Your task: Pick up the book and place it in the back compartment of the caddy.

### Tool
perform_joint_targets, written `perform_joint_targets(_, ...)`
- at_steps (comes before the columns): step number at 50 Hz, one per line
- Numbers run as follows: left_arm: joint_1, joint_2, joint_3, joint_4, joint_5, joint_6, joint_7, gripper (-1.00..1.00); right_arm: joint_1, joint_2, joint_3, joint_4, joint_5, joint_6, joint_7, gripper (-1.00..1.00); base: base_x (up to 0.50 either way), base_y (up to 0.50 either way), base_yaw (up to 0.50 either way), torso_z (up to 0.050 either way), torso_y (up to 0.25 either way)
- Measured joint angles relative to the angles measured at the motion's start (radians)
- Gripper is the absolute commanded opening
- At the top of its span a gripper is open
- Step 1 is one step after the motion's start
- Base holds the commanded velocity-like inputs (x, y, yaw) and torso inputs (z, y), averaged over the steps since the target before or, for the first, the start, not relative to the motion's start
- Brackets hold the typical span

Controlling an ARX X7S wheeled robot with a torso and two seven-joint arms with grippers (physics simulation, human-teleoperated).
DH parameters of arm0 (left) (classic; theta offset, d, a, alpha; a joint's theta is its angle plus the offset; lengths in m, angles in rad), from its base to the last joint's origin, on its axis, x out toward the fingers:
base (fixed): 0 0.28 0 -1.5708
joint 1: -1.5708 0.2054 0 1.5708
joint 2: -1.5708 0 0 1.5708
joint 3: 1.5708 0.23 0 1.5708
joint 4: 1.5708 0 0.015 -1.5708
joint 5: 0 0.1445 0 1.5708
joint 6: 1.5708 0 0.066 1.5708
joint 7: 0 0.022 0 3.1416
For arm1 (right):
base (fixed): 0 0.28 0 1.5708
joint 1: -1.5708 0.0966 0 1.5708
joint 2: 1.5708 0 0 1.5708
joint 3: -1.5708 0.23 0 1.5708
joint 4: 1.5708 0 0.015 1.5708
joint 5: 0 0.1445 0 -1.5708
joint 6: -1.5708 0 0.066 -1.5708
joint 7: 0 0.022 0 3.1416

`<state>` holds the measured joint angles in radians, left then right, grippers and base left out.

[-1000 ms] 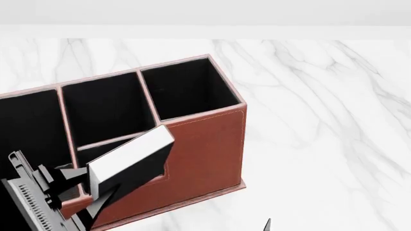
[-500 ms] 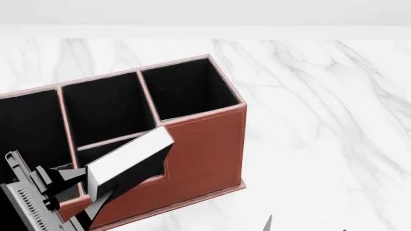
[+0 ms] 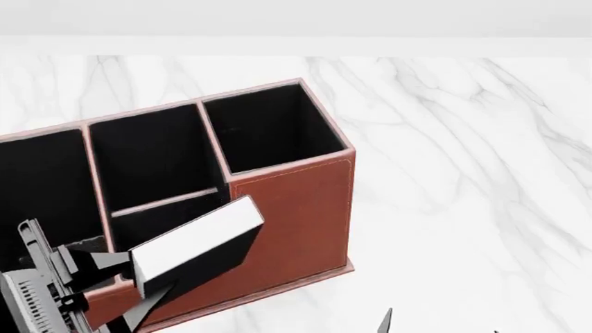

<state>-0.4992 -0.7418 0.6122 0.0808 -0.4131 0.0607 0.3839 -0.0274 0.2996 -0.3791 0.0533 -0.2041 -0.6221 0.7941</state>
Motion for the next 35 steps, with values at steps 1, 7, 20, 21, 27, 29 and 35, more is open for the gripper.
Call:
perform_joint_targets(1,-0.001,0.000,0.000,-0.002,-0.004,0.003,0.007,-1.00,0.000,0.000,0.000,0.000,-0.001,0.000,0.001,1.00,0.00,0.00,0.00,0.000,0.000)
perform_joint_targets(7,-0.010,-0.002,-0.001,-0.016,-0.027,0.021,0.048,-1.00,0.002,0.000,-0.002,0.003,-0.005,0.000,0.005,1.00,0.00,0.00,0.00,0.000,0.002)
perform_joint_targets(20,-0.047,-0.011,0.006,-0.044,-0.099,0.012,0.153,-1.00,0.004,0.001,-0.006,0.005,-0.008,0.000,0.010,1.00,0.00,0.00,0.00,0.001,0.001)
perform_joint_targets(21,-0.052,-0.012,0.007,-0.046,-0.106,0.009,0.164,-1.00,0.004,0.001,-0.006,0.005,-0.008,0.000,0.010,1.00,0.00,0.00,0.00,0.000,0.000)
perform_joint_targets(27,-0.078,-0.018,0.017,-0.058,-0.138,-0.013,0.217,-1.00,0.007,0.002,-0.008,0.008,-0.006,0.000,0.011,1.00,0.00,0.00,0.00,0.000,0.002)
perform_joint_targets(29,-0.087,-0.020,0.020,-0.060,-0.146,-0.022,0.230,-1.00,0.007,0.002,-0.009,0.008,-0.006,0.000,0.012,1.00,0.00,0.00,0.00,0.000,0.000)
perform_joint_targets(35,-0.112,-0.026,0.025,-0.069,-0.173,-0.047,0.268,-1.00,0.009,0.003,-0.011,0.010,-0.004,0.001,0.012,1.00,0.00,0.00,0.00,0.000,0.002)
